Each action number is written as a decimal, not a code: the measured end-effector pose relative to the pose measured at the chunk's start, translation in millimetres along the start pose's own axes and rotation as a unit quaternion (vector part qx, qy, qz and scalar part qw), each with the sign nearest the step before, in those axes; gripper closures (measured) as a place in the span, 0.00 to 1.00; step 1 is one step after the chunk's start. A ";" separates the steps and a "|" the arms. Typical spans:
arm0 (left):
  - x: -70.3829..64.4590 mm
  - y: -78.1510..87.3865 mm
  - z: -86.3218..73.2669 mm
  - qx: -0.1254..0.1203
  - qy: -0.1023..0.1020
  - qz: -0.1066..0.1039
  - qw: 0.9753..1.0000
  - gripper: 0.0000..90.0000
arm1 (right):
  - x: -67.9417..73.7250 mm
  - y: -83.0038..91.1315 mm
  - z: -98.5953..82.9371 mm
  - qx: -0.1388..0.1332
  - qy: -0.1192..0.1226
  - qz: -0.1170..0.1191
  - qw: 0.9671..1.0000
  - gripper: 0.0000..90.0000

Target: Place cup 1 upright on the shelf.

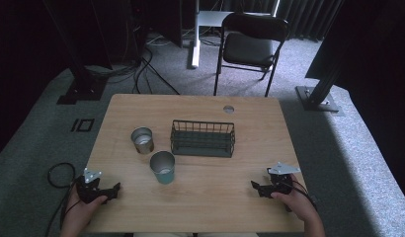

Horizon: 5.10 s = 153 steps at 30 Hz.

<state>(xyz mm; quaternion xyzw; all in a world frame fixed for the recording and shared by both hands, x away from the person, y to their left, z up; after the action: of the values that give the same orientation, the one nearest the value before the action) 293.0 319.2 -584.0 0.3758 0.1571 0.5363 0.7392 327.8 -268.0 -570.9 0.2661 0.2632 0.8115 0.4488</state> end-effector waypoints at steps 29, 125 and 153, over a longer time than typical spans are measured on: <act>0.1 0.1 -0.1 0.000 0.000 0.000 1.000 0.03 | 59.1 -31.1 24.1 0.003 0.057 0.083 0.995 0.13; 0.0 0.1 -0.1 0.000 0.000 0.000 1.000 0.03 | 251.2 -126.8 84.0 -0.084 0.113 0.248 0.958 0.13; 0.0 0.1 -0.1 0.001 0.000 0.000 1.000 0.03 | 261.8 -135.4 97.1 -0.146 0.085 0.243 0.955 0.14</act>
<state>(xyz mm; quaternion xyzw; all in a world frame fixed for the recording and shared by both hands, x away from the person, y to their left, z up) 292.8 319.2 -584.0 0.3763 0.1573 0.5361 0.7391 353.1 39.8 -540.0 0.1831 0.1061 0.9454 0.2478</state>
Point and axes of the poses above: each handheld gripper's, and its own axes: y roughly backward along the jaws, z roughly out of its top, x roughly to its left, the point moved 4 cm from there along -y, roughly forward along the jaws, and after that the axes turned 14 degrees about -y, right-handed, at the moved point
